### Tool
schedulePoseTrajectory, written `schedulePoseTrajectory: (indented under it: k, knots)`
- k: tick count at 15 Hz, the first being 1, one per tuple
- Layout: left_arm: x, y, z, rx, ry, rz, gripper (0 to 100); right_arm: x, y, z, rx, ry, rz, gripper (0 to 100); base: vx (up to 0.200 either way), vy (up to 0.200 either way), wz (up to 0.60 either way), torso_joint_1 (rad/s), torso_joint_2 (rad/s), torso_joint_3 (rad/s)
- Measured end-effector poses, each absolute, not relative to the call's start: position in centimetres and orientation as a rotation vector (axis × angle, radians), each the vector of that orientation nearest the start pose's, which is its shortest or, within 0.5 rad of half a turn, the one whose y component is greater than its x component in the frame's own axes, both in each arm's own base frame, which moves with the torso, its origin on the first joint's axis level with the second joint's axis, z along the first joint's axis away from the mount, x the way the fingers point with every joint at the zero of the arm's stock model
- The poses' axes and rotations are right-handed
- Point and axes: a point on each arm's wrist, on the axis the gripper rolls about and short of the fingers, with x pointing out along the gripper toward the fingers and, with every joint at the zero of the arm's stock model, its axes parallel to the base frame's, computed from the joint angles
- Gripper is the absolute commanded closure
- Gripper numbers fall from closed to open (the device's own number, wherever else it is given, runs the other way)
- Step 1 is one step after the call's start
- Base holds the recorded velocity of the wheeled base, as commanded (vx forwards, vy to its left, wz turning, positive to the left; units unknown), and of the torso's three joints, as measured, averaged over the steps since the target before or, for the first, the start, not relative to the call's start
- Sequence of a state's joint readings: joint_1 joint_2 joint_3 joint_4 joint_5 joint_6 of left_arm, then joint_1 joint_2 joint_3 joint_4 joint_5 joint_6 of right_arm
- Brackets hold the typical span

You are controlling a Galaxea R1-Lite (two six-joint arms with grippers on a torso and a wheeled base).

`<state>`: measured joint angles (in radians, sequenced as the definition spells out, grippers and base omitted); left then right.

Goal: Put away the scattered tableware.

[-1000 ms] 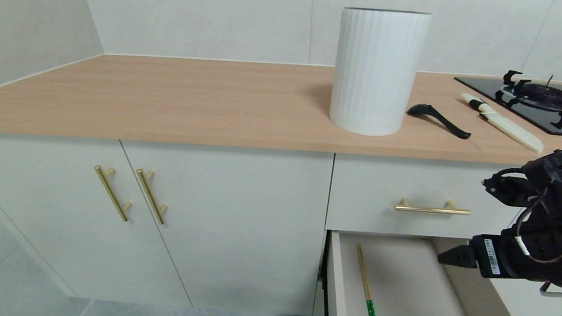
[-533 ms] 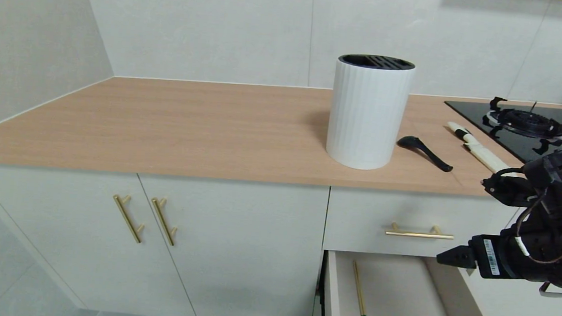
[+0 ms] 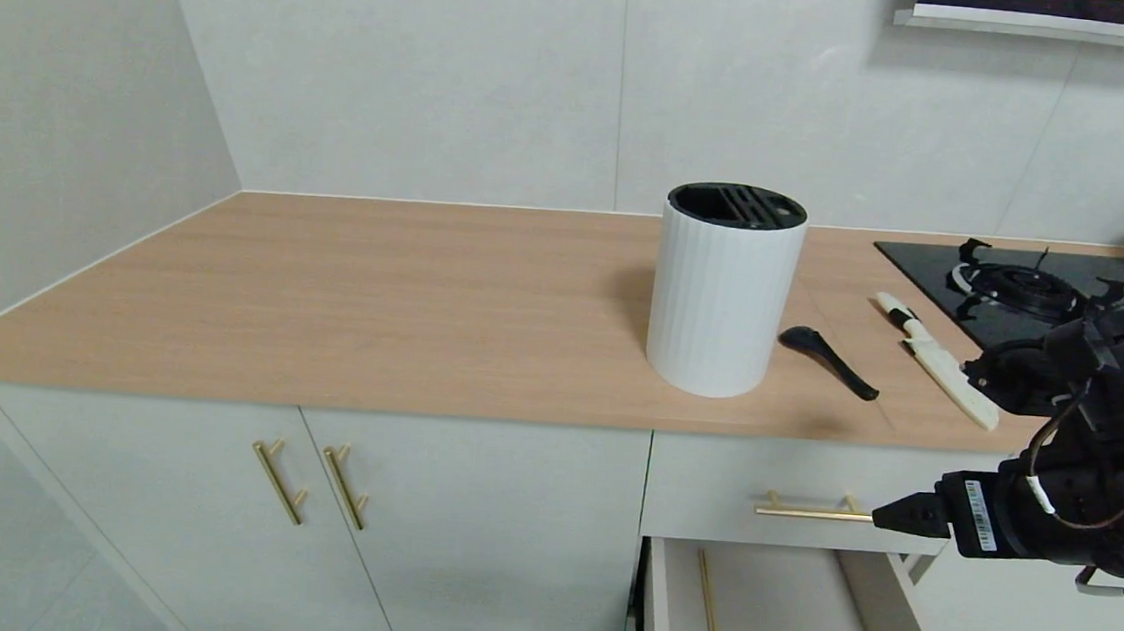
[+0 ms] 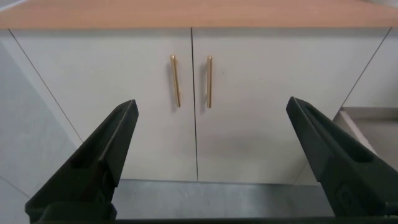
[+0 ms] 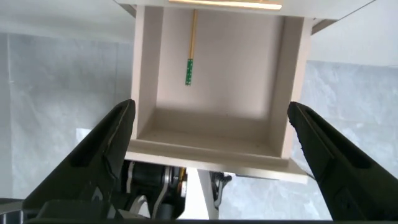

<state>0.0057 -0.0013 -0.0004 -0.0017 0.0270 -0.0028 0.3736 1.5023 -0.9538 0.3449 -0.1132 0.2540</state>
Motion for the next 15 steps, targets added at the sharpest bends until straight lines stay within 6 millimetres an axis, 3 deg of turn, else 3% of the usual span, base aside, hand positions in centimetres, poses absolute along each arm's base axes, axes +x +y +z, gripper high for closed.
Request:
schedulePoseTrajectory:
  k: [6, 10, 15]
  knots:
    - [-2.3, 0.0, 7.6, -0.003, -0.002, 0.033, 0, 22.3, 8.3, 18.7, -0.035, 0.786, 0.180, 0, 0.000, 0.000, 0.00, 0.026, -0.06, -0.031]
    - [-2.3, 0.0, 7.6, -0.003, -0.003, 0.033, 0, 27.8, 6.4, 19.1, -0.097, 0.544, 0.221, 0, 0.000, 0.000, 0.00, 0.000, 0.00, 0.000]
    - [-2.3, 0.0, 7.6, -0.002, -0.003, 0.033, 0, 34.6, 4.7, 17.1, -0.137, 0.420, 0.282, 0, 0.000, 0.000, 0.00, 0.000, 0.00, 0.000]
